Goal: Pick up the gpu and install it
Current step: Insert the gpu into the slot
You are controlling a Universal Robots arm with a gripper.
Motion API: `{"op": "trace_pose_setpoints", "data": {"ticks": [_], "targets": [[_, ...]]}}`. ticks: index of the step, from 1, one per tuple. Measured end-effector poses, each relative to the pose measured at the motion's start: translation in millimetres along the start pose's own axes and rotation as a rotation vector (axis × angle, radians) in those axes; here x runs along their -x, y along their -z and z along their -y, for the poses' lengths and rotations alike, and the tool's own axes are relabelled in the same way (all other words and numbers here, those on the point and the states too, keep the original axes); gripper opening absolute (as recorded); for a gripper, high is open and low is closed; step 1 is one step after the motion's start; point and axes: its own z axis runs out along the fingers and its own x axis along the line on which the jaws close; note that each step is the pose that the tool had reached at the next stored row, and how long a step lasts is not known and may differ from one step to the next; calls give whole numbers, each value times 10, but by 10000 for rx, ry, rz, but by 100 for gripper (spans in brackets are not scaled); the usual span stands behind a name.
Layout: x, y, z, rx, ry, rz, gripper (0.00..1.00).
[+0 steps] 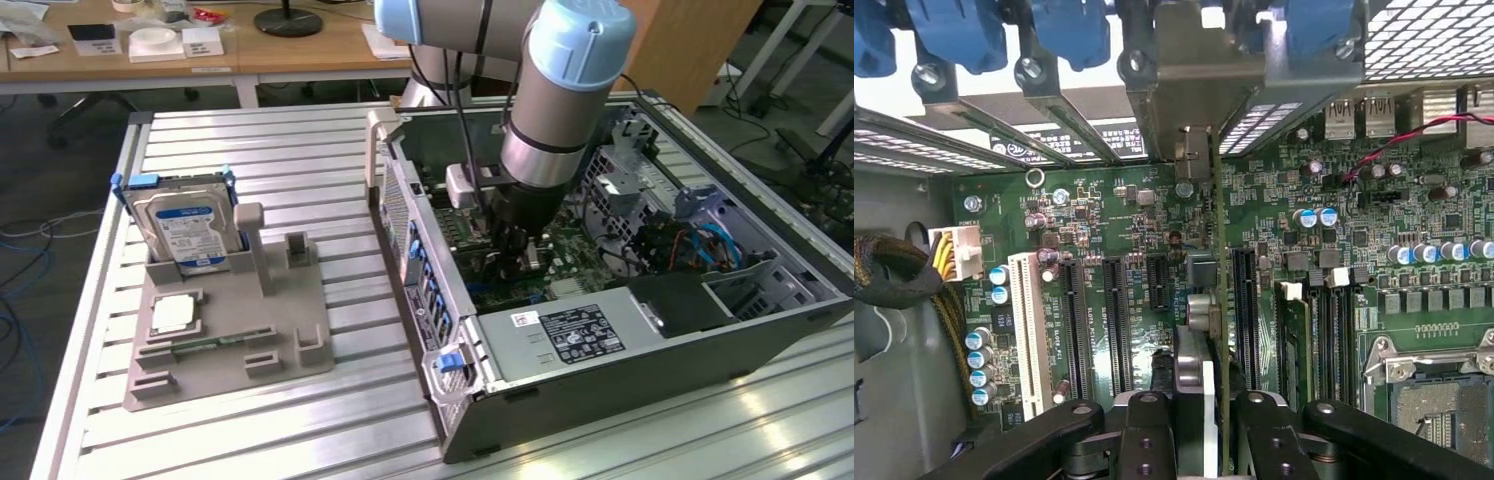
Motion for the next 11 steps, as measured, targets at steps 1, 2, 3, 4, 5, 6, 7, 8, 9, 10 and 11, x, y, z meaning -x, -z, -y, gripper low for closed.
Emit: {"op": "trace_pose_setpoints", "data": {"ticks": [1, 2, 3, 4, 5, 6, 7, 8, 9, 10, 11], "targets": [[1, -1, 0, 0, 32, 2, 28], [4, -1, 0, 1, 66, 4, 28], [6, -1, 0, 1, 106, 4, 28], [8, 0, -1, 3, 156, 3, 28], [10, 0, 0, 4, 204, 3, 28], [10, 0, -1, 5, 243, 3, 28], [11, 0, -1, 6, 262, 2, 28], [11, 0, -1, 6, 269, 3, 28], [12, 0, -1, 6, 273, 3, 28], [12, 0, -1, 6, 278, 3, 28], [13, 0, -1, 6, 283, 3, 28]]}}
